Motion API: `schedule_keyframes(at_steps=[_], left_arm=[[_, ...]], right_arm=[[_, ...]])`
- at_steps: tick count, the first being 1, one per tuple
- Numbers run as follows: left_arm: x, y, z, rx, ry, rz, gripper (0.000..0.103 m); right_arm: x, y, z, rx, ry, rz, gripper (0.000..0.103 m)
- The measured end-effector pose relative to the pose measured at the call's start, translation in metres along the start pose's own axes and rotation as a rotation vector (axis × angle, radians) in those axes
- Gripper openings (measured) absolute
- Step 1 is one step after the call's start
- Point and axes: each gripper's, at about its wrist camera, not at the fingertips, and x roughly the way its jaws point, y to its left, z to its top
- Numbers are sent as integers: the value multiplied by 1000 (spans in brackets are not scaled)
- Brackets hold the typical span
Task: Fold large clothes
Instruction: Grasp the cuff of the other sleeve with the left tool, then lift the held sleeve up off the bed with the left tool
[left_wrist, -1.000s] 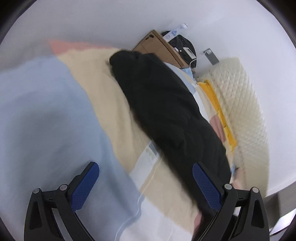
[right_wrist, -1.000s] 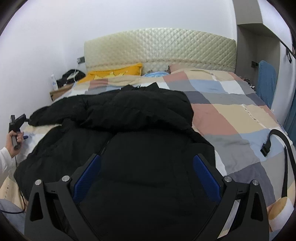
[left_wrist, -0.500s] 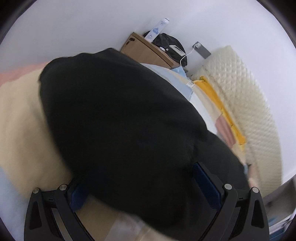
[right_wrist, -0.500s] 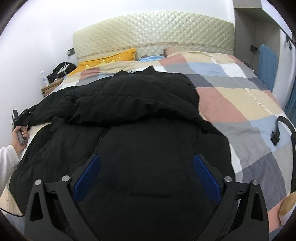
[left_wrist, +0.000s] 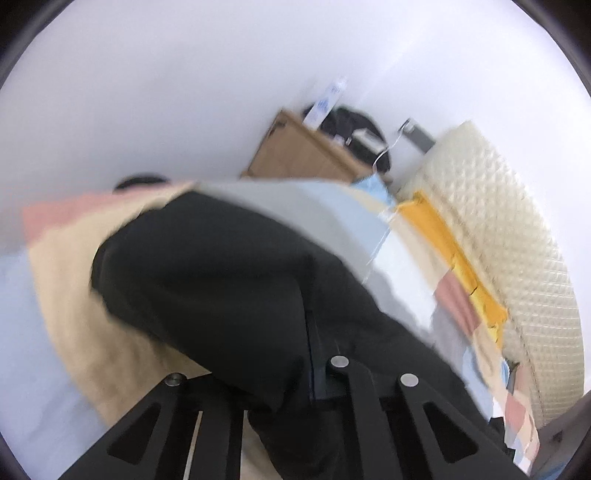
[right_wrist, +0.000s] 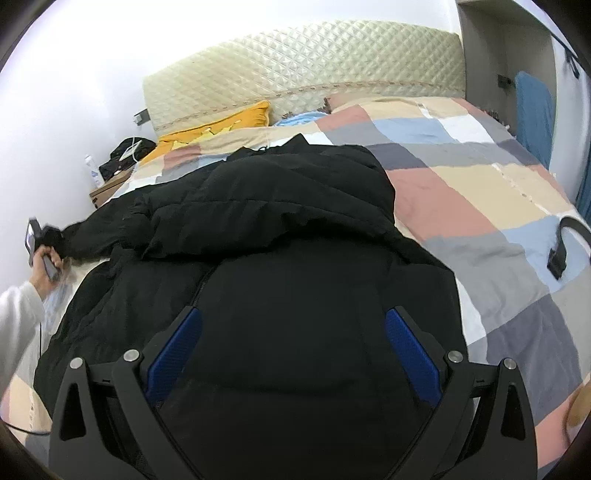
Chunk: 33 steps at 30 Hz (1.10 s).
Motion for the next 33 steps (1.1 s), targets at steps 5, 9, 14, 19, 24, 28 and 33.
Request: schedule_keyframes(at_steps=[5, 9, 14, 19, 24, 28, 33], left_arm=[[-47, -38, 13, 55, -66, 9, 8], [-87, -67, 22, 74, -103, -6, 7], [-138, -94, 24, 122, -142, -5, 7], [-183, -127, 21, 164, -174, -15, 7], [-227, -169, 12, 218, -207, -24, 7], [-262, -209, -5, 266, -238, -39, 7], [-299, -251, -21, 307, -251, -82, 7]], right_arm=[[-20, 1, -5, -53, -43, 4, 99], [-35, 0, -7, -87, -74, 19, 100], [-50, -13, -10, -67, -93, 41, 100], [-65, -22, -9, -77, -127, 69, 100], [-74, -25, -4, -138, -156, 74, 100], [-81, -43, -1, -111, -177, 87, 100], [-88, -57, 1, -133, -202, 36, 100]])
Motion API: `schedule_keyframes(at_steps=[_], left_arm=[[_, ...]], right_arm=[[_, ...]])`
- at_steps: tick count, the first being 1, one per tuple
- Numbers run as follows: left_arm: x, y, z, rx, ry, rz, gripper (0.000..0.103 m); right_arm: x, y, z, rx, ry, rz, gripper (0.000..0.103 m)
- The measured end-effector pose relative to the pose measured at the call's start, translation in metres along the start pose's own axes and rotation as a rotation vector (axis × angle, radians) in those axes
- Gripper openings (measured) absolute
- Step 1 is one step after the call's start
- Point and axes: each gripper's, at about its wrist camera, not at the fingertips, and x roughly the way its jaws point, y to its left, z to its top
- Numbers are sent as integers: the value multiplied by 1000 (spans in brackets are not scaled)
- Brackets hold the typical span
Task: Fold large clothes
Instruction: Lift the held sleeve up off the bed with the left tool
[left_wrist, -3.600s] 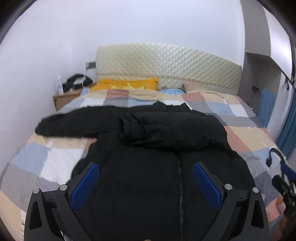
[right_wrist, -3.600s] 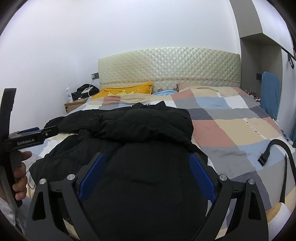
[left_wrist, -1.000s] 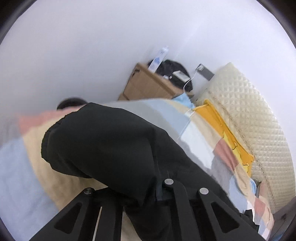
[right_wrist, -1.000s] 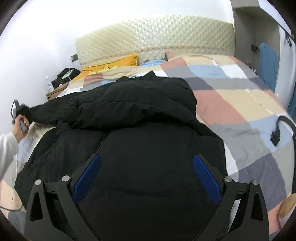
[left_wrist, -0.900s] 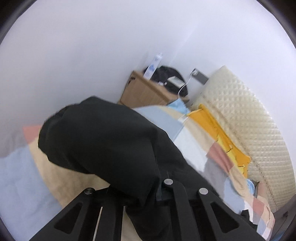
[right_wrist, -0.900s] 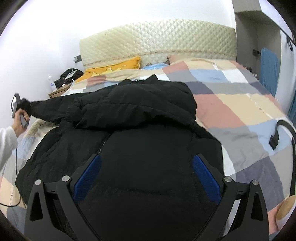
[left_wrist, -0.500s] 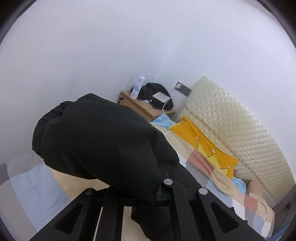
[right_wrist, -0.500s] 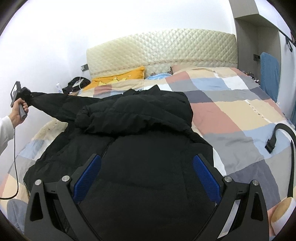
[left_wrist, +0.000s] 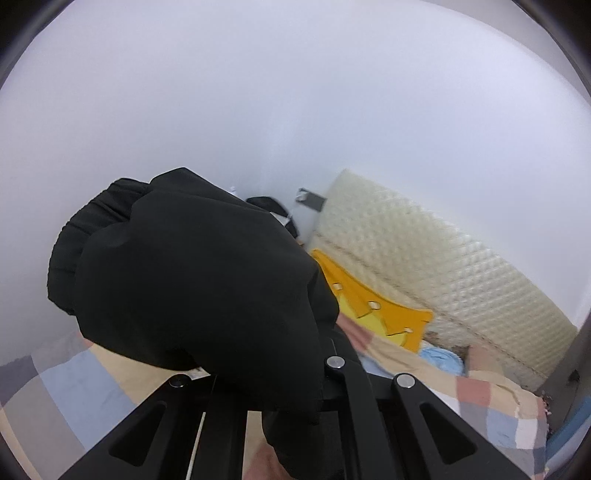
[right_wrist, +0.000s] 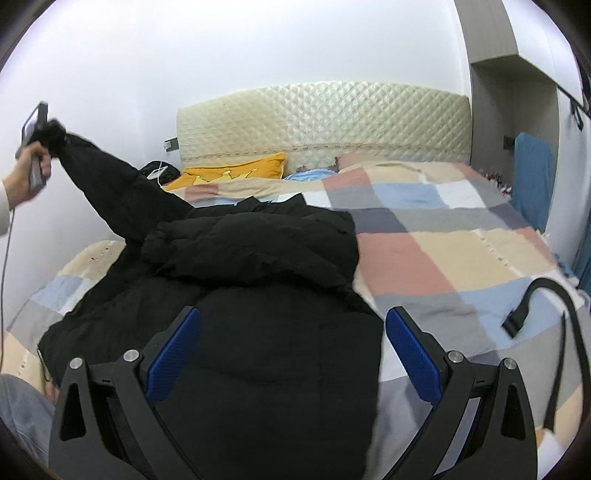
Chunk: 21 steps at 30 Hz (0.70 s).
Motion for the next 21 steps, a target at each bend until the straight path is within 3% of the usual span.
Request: schedule_keyframes(at_steps=[6, 9, 13, 21], left_arm=[[-42, -57, 5, 70, -33, -40, 7], [-59, -90, 3, 156, -39, -67, 7], [-68, -121, 0, 215, -33, -84, 7], [-68, -186, -42, 384, 2, -175, 7]], right_arm=[[-12, -17, 3, 19, -37, 15, 102], [-16, -24, 3, 44, -51, 24, 102], [-24, -34, 6, 77, -79, 39, 102], [-24, -50, 8, 125, -78, 50, 103]])
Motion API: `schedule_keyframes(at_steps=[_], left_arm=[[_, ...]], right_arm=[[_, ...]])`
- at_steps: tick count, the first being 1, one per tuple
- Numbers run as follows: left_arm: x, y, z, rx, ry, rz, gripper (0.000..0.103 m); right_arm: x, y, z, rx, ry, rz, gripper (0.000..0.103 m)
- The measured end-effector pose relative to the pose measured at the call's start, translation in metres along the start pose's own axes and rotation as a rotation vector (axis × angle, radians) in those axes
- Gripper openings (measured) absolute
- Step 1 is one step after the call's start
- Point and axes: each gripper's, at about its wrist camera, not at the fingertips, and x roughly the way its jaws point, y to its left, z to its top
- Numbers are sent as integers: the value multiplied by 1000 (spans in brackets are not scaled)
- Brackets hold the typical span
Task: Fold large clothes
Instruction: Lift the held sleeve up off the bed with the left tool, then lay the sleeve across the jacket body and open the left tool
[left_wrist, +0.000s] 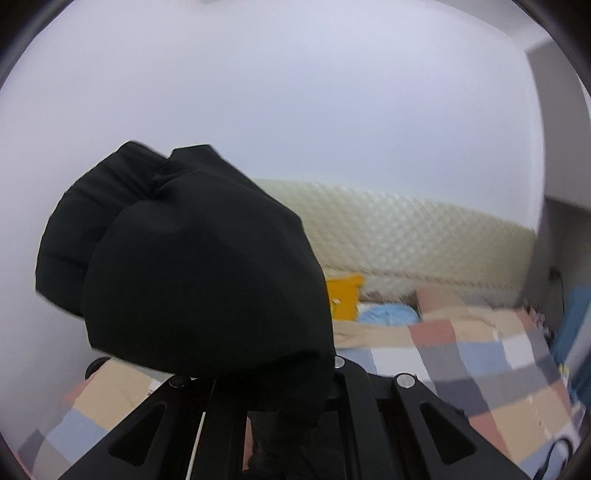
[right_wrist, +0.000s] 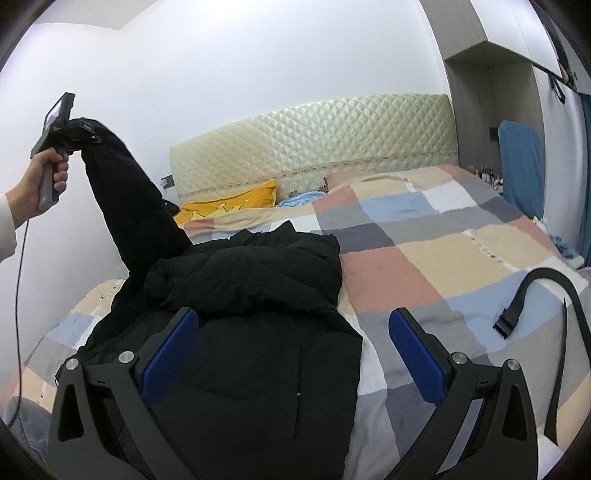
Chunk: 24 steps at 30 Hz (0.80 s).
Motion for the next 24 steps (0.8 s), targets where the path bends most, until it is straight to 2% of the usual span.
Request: schedule_keyframes(at_steps=[5, 9, 16, 24], left_arm=[[15, -47, -16, 59, 32, -79, 7], [16, -73, -32, 59, 51, -161, 7], [54, -123, -60, 44, 107, -283, 7], [90, -207, -139, 184, 224, -401, 7]], right_arm=[[-3, -7, 2, 37, -15, 9, 103], [-1, -13, 2, 63, -12, 12, 103], [-5, -22, 7, 90, -71, -3, 103], [12, -36, 0, 140, -23, -6, 103]])
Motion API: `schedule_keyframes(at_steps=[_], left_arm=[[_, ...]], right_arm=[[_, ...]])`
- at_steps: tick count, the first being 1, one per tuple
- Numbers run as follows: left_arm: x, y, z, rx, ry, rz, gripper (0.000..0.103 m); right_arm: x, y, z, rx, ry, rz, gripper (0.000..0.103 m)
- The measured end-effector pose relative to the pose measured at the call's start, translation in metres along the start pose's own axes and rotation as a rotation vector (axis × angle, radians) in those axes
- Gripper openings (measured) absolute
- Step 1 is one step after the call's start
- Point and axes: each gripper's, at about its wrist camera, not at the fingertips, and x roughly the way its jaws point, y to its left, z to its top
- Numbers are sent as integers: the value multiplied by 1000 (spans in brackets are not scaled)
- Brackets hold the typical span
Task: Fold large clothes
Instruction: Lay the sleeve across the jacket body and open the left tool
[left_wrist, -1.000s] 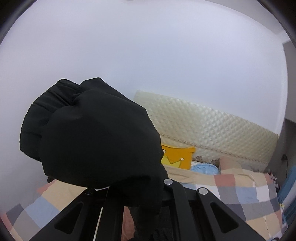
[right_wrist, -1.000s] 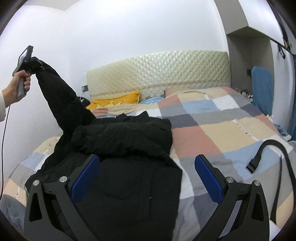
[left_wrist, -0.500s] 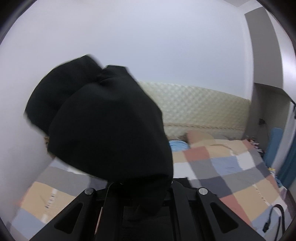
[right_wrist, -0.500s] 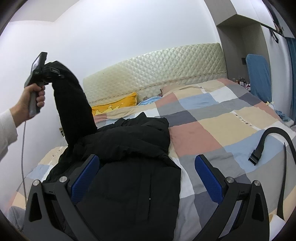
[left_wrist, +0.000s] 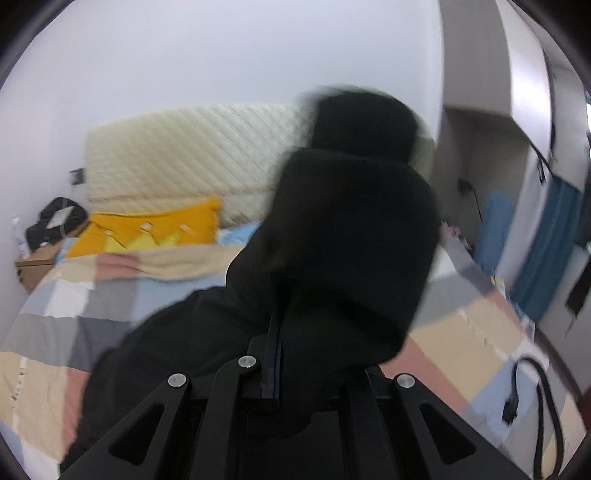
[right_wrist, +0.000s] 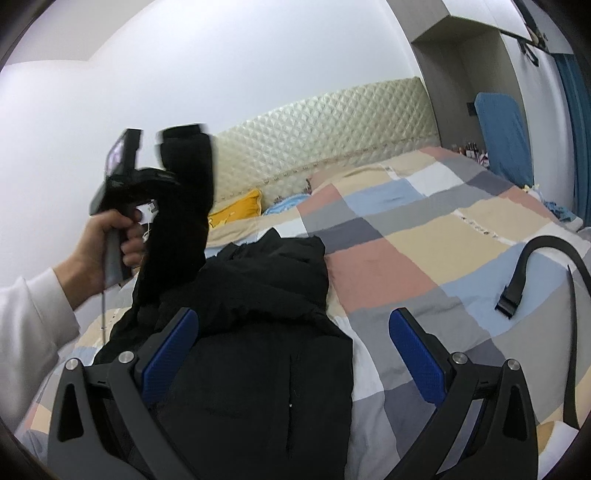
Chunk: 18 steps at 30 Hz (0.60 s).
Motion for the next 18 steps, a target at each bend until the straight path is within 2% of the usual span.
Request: schedule_keyframes(at_steps=[4, 12, 14, 15, 18], left_arm=[[38, -31, -33, 88, 69, -4, 7], [107, -64, -96, 113, 180, 5, 7], [115, -65, -112, 136, 196, 34, 7], [121, -69, -122, 162, 202, 72, 7], [124, -76, -131, 188, 205, 128, 7]], right_arm=[[5, -5, -2, 20, -3, -17, 103], [18, -19, -4, 69, 13, -38, 103], [21, -19, -5, 70, 20, -37, 103], [23, -19, -5, 69, 23, -37, 103], [27, -20, -7, 70, 32, -42, 103]])
